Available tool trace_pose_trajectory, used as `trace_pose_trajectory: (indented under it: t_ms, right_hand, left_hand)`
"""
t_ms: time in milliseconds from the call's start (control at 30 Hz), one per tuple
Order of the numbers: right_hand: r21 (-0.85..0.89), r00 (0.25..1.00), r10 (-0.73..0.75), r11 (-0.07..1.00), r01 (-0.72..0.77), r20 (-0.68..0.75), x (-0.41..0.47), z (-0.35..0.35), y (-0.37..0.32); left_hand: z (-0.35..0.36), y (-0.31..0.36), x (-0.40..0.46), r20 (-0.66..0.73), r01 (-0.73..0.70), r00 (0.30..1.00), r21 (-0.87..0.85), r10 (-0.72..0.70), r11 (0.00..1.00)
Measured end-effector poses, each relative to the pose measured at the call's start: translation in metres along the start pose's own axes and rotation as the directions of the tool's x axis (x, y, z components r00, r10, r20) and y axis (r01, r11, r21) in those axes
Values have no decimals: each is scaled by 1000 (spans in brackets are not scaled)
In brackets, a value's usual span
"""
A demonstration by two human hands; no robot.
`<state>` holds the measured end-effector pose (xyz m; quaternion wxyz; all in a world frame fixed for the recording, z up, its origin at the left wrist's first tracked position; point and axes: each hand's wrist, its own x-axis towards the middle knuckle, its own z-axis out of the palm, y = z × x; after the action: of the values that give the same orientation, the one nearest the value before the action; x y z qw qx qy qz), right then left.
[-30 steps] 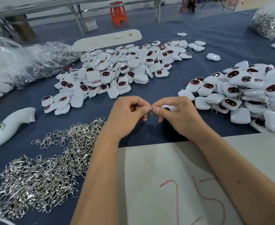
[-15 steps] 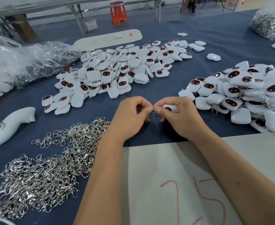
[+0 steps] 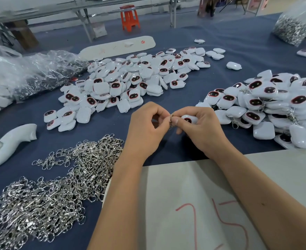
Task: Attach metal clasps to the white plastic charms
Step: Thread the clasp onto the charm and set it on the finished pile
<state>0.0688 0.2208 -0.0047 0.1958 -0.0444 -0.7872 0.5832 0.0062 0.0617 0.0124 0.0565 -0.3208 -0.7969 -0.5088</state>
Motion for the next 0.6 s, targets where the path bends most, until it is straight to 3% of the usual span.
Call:
trace_pose_trajectory:
  t_ms: [333,600]
  right_hand:
    - [-91,986,-150,986,143,-78,-3,5,-2]
    - [50,980,-105,992,115,-166,-3,5,-3]
  left_hand:
    - [4,-5,-2,-17,-37,999,31,38,999]
    - [28,0,0,-170,-90,981,39,95,995]
